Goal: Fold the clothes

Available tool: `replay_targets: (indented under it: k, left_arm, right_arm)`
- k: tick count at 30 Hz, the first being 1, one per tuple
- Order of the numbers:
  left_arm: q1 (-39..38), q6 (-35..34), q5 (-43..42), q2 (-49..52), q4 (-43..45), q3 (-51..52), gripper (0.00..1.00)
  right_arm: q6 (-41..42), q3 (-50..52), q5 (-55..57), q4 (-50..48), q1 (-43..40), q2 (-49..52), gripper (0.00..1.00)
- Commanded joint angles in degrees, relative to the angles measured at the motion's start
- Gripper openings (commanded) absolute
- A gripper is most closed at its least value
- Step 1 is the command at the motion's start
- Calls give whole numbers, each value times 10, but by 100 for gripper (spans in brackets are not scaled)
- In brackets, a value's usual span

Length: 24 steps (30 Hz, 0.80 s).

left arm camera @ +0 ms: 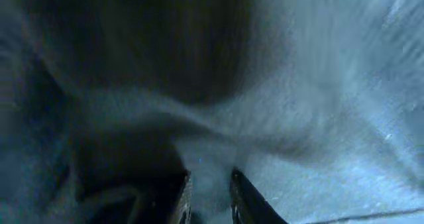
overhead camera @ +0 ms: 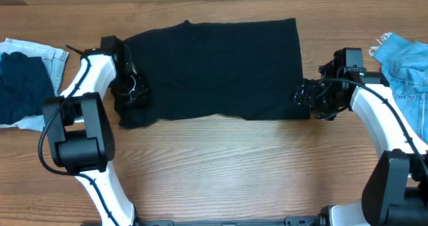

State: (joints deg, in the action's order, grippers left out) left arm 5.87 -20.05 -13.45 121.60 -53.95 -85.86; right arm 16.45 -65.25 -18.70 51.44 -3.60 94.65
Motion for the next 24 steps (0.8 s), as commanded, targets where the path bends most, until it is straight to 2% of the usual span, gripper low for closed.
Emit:
replay_targets:
  k: [1, 6, 9, 12, 15, 21, 22, 24]
  left_arm:
    - [16, -23, 71, 2, 24, 15, 25]
    - [68, -32, 85, 2, 35, 10, 28]
    - [99, -7, 62, 2, 38, -9, 32]
    - [111, 23, 18, 2, 39, -22, 32]
    - [104, 43, 14, 2, 35, -22, 34]
    - [80, 60, 10, 2, 26, -22, 35]
    - [75, 62, 9, 2, 26, -22, 35]
    - [65, 64, 10, 2, 26, -22, 35]
  right_arm:
    - [-4, -12, -5, -2, 1, -14, 80]
    - [-4, -12, -4, 6, 1, -14, 82]
    - [-9, -12, -5, 11, 1, -14, 84]
    - [-95, -12, -65, 13, 1, -14, 84]
    - [-99, -10, -76, 10, 2, -12, 81]
    - [-91, 26, -69, -40, 46, -2, 33]
    - [-83, 32, -67, -60, 59, 10, 21]
    - [-66, 34, -47, -82, 75, 41, 5]
